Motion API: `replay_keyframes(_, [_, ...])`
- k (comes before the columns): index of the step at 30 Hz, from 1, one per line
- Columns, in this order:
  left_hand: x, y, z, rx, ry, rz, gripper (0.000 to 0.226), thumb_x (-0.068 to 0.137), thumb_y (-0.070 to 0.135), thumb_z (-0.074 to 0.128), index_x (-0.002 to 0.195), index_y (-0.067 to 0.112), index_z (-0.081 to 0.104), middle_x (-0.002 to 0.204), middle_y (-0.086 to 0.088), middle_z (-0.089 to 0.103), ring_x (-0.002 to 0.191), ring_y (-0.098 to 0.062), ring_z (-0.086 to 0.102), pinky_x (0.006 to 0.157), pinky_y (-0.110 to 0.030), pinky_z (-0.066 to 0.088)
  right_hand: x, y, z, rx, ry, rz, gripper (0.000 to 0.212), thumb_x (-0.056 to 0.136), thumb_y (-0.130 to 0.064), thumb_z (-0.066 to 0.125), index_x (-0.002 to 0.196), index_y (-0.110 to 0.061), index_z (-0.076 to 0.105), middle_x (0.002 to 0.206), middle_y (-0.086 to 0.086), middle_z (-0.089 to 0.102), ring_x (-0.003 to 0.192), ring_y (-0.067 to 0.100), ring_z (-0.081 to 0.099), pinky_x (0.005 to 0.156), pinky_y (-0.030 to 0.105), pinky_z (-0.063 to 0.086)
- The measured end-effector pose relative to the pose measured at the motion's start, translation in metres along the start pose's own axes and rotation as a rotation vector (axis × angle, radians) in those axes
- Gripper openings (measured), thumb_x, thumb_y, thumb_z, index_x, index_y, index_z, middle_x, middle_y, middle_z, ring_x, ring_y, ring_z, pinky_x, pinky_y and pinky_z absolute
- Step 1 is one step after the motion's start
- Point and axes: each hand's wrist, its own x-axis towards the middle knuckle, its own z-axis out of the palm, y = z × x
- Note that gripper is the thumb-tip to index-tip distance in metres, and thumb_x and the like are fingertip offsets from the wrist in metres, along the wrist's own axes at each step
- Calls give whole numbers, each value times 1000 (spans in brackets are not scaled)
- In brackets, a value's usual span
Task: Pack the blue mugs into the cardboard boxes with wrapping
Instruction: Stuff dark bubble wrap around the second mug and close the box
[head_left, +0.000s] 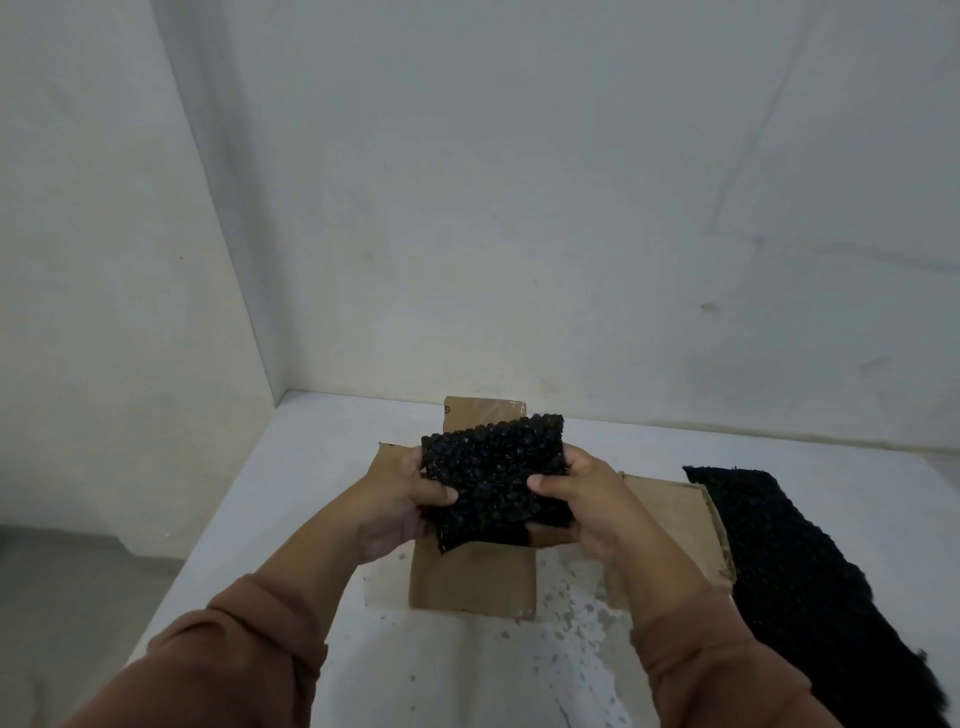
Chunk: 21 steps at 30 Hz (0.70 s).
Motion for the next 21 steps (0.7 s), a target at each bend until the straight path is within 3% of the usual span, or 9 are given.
replay_keyframes(3, [-2, 4, -2, 53, 16, 35, 41, 87, -19, 42, 108, 9, 64, 107, -10, 70, 103, -27, 65, 72, -34, 59, -1, -3, -5, -60, -30, 39, 24, 90, 1, 53, 90, -19, 67, 96, 8, 66, 82, 28, 66, 54, 35, 58])
replay_keyframes(5, [-6, 6, -4, 85, 28, 62, 43, 88, -19, 37, 84, 7, 71, 96, -8, 73, 91, -26, 68, 62, -30, 57, -3, -2, -11, -64, -79, 52, 38, 93, 1, 42, 79, -17, 72, 96, 14, 66, 71, 31, 67, 53, 35, 58])
replay_keyframes(7, [-7, 3, -13, 53, 14, 56, 49, 87, -13, 32, 69, 7, 73, 98, -8, 74, 94, -26, 65, 68, -32, 56, -4, 4, -17, -32, -135, 86, 53, 93, 5, 30, 66, -12, 72, 97, 20, 64, 71, 32, 66, 52, 32, 57])
replay_keyframes(10, [-10, -1, -20, 144, -66, -24, 24, 77, 15, 50, 78, 4, 72, 108, -14, 68, 103, -27, 59, 88, -35, 48, -6, 13, -22, -74, -230, 134, 33, 77, -10, 41, 70, -6, 73, 91, 17, 66, 84, 27, 62, 66, 34, 55])
replay_keyframes(12, [-9, -6, -22, 432, -42, -61, 14, 78, 21, 66, 84, 9, 68, 98, -10, 66, 95, -22, 58, 84, -31, 47, -5, 17, -20, -213, -242, 144, 19, 71, -18, 55, 73, -9, 72, 84, 9, 68, 84, 23, 62, 76, 35, 53])
replay_keyframes(14, [-3, -8, -17, 734, 29, -26, 11, 78, 14, 72, 83, 16, 62, 91, -4, 64, 86, -20, 57, 74, -30, 48, 1, 18, -17, -531, -221, 66, 5, 78, -15, 67, 77, -20, 66, 83, 0, 63, 83, 16, 58, 75, 29, 47])
replay_keyframes(16, [6, -7, -10, 905, 137, 48, 21, 76, 12, 72, 86, 21, 55, 92, -2, 61, 86, -23, 58, 70, -32, 51, 8, 14, -9, -790, -155, -22, 21, 81, -12, 68, 91, -26, 57, 94, -1, 56, 86, 15, 52, 65, 22, 41])
replay_keyframes(18, [20, -5, -6, 1032, 278, 137, 30, 74, 13, 70, 95, 23, 51, 92, 3, 57, 87, -21, 58, 70, -34, 56, 17, 8, 1, -865, -56, -96, 41, 82, -10, 65, 116, -25, 49, 109, 1, 52, 94, 16, 51, 60, 14, 38])
replay_keyframes(21, [37, -3, -2, 1175, 435, 212, 26, 72, 16, 62, 93, 25, 49, 89, 4, 58, 79, -21, 62, 68, -41, 58, 34, 2, 12, -1017, 73, -212, 48, 84, -9, 58, 129, -23, 48, 125, 5, 53, 100, 17, 51, 72, 16, 41])
